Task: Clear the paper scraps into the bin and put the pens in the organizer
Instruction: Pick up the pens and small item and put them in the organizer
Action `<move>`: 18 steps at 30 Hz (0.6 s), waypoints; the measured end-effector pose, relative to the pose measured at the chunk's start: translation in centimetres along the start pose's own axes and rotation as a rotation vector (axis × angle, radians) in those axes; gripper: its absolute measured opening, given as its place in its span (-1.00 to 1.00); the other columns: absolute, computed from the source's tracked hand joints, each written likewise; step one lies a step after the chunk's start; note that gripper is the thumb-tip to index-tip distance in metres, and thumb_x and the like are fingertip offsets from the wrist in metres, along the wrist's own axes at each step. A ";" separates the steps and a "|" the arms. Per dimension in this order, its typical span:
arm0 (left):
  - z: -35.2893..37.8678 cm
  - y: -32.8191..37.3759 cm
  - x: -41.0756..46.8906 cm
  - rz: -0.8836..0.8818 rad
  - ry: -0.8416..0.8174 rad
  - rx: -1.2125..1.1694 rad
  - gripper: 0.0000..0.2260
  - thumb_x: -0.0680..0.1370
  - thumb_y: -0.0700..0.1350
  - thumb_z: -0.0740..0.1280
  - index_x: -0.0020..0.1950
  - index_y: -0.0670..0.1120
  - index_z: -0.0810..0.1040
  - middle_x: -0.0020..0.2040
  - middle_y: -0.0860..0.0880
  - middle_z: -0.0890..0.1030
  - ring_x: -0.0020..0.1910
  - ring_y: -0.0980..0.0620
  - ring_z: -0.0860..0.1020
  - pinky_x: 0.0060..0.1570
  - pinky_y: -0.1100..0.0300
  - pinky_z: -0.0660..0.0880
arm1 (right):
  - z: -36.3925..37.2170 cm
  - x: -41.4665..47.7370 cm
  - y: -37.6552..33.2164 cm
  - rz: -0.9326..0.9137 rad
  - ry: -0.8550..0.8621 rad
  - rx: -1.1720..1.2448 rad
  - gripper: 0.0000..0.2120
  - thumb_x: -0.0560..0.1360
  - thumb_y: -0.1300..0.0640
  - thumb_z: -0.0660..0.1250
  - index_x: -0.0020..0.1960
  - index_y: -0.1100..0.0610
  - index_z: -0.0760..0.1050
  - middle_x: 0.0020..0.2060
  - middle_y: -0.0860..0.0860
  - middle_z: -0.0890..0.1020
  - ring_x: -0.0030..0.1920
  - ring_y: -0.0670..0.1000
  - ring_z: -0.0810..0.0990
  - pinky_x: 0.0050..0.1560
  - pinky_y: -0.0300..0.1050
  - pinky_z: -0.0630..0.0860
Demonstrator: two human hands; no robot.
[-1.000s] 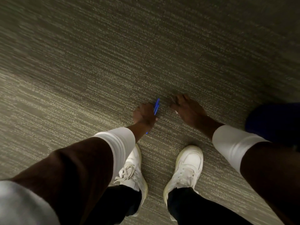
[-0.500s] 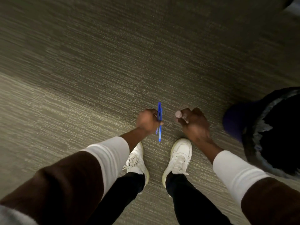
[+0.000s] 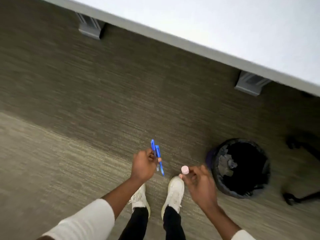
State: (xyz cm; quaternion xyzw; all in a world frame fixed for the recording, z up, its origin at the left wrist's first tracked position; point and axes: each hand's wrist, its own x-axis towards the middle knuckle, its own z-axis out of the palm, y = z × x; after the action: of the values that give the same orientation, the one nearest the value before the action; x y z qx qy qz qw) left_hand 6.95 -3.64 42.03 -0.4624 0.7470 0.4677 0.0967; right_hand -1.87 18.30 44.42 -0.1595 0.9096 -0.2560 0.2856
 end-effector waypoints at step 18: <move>-12.1 21.6 -14.0 0.179 0.150 0.116 -0.86 0.46 -0.13 0.58 -0.12 -0.13 0.66 -0.23 -0.08 0.73 -0.18 -0.14 0.70 -0.12 -0.02 0.59 | -24.3 -4.4 -12.6 -0.137 0.180 0.033 -0.73 0.47 -0.16 0.52 0.04 -0.03 0.60 -0.13 -0.09 0.60 -0.15 -0.03 0.63 -0.07 0.08 0.63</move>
State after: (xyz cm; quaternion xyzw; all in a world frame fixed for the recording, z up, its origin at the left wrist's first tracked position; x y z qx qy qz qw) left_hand 1.29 -1.84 69.89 -0.4211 0.8163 0.3946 0.0248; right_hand -11.20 19.02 70.57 -0.1928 0.9142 -0.3033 0.1873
